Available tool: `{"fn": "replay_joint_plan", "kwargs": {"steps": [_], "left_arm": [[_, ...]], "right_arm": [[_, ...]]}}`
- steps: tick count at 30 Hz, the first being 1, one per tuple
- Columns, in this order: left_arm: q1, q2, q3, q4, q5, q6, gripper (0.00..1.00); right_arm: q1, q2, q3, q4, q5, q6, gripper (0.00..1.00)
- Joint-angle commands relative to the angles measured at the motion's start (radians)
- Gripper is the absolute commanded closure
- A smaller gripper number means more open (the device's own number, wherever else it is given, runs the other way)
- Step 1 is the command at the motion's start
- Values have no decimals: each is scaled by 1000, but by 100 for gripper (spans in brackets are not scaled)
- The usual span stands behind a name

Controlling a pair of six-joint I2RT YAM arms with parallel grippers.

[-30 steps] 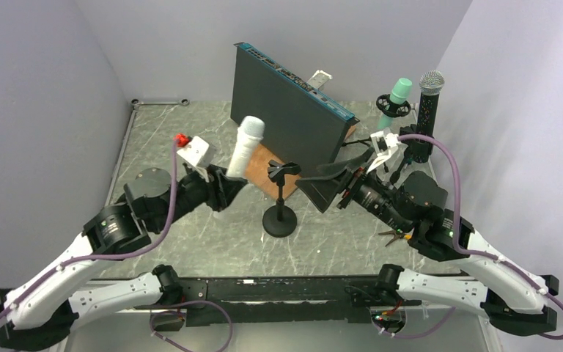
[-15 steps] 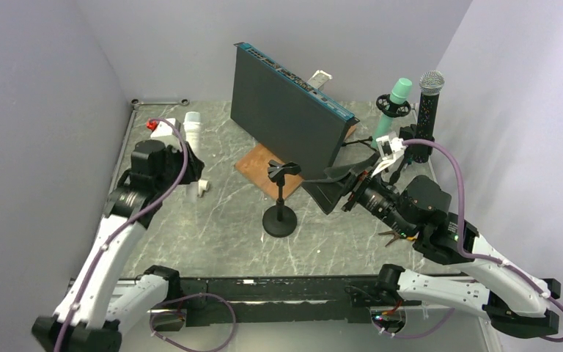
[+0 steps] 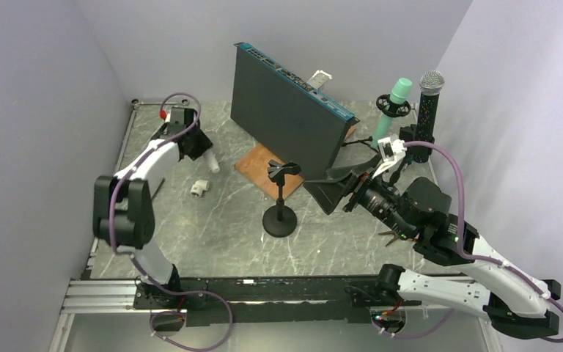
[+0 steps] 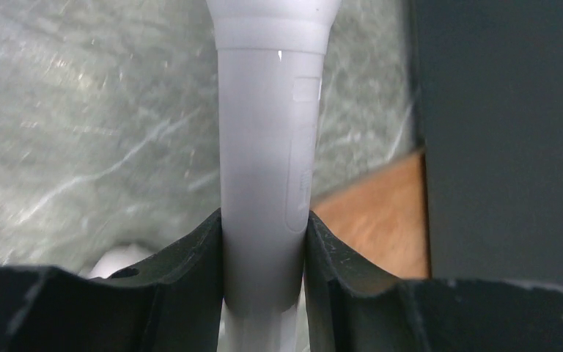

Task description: Remove the microphone from the stand

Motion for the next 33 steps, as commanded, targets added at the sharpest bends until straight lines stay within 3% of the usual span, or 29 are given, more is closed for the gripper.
{"fn": "replay_joint_plan", "kwargs": {"steps": [1,6,12,19,25,30,33], "left_arm": [[19,153,143,38,-81,-140,100],[59,332,241,75,-64,-257,100],[63,491,368,62,-73,-258,99],[70,550,389,70,-36,-284,70],[81,512,384,73,-30,-231,32],[100,441,364,73,57,-205,19],[105,370,328,84,136,-207,17]], "right_arm": [[4,-20,3,-9,29,-13,0],[3,-34,9,-38,48,-7,0],[3,-56,10,-71,75,2,0],[4,-54,-6,-80,86,18,0],[3,-15,-6,-92,66,37,0],[3,15,-7,-112,68,65,0],[4,35,1,-134,93,100,0]]}}
